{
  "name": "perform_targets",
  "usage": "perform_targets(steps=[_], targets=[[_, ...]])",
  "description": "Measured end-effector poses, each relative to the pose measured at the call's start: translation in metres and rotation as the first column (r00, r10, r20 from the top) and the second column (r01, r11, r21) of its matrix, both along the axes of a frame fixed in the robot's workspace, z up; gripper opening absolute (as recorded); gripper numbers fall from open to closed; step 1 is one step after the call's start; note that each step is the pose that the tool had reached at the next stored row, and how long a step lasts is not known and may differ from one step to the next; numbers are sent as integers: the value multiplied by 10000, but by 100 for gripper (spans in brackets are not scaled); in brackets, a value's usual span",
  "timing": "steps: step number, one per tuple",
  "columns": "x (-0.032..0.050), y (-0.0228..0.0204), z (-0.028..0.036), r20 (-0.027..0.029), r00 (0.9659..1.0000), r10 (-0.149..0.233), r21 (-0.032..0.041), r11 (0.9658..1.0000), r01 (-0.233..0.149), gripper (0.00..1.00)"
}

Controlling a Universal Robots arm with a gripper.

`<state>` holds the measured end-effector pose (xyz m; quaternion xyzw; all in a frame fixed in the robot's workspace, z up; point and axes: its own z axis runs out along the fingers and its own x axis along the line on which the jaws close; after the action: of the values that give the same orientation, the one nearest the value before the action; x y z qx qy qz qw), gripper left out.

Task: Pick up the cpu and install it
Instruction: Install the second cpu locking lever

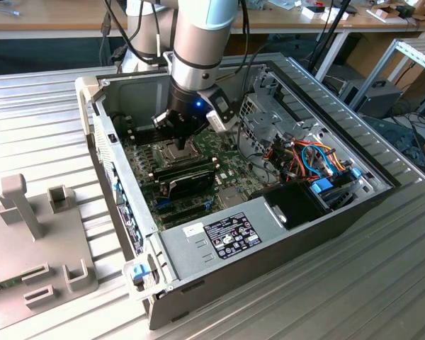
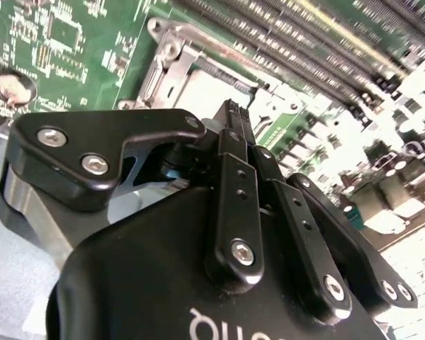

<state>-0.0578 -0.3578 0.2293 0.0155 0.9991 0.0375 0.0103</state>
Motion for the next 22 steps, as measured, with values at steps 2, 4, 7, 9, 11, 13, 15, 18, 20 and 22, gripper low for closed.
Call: perform_targets(steps=[2,4,7,9,11,13,15,18,20,22], targets=[[27,11,-4,0,10000,-1,0,10000,1,11],[55,22,-6,0,10000,-1,0,10000,1,11],[85,39,-9,1,10000,-2,0,10000,2,11],[85,40,-8,0,10000,-1,0,10000,1,11],[85,41,-9,1,10000,-1,0,10000,1,11],[85,42,-9,0,10000,-1,0,10000,1,11],[85,43,-8,2,10000,-1,0,10000,1,11],[85,44,26,1,10000,-2,-18,10000,2,11],[85,45,33,2,10000,-1,-22,10000,1,11],[85,44,34,2,10000,-2,-23,10000,2,11]])
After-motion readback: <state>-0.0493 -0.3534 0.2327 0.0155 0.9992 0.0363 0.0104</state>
